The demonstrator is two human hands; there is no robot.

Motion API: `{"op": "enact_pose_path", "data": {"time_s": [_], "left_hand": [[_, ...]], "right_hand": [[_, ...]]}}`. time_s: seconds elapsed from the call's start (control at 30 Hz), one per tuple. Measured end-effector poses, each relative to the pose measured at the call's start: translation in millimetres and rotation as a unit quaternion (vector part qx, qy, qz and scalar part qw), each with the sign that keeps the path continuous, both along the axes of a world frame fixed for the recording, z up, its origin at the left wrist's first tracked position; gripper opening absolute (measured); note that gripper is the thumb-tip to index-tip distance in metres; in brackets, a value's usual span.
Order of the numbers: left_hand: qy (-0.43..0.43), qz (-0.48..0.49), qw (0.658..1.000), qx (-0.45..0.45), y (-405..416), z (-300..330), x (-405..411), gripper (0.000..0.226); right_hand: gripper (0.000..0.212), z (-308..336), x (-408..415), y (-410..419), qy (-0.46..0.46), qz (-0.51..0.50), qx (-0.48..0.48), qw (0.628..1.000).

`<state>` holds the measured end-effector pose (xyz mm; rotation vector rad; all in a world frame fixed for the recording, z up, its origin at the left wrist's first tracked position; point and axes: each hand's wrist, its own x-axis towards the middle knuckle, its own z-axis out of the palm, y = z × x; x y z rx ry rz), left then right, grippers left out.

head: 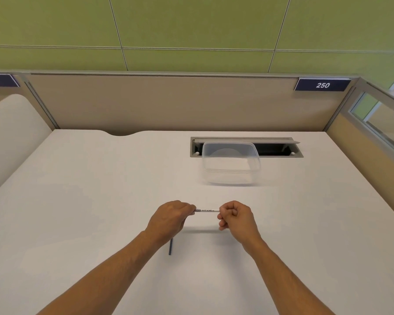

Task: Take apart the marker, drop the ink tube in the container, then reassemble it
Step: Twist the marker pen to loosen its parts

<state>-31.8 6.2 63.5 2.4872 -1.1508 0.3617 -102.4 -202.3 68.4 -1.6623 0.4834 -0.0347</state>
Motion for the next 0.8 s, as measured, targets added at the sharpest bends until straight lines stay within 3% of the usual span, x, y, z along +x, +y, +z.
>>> {"op": "enact_pose_path", "data": {"time_s": [0.2, 0.43, 0.8], "left_hand": [[-0.002, 0.0, 1.0, -0.005, 0.9, -1.5, 1.1, 0.022], [0.0, -0.001, 1.0, -0.011, -1.0, -3.9, -1.1, 0.021], [0.001, -0.008, 1.0, -0.004, -0.4, -9.9, -0.2, 0.008]], "right_hand": [[0.009, -2.3, -0.8, -0.2, -0.015, -0.001, 0.051, 0.999], [0.041, -3.7, -1.6, -1.1, 0.039, -0.028, 0.043, 0.998], [0.015, -6.3, -3.4, -0.9, 0.014, 0.005, 0.042, 0.999]]}}
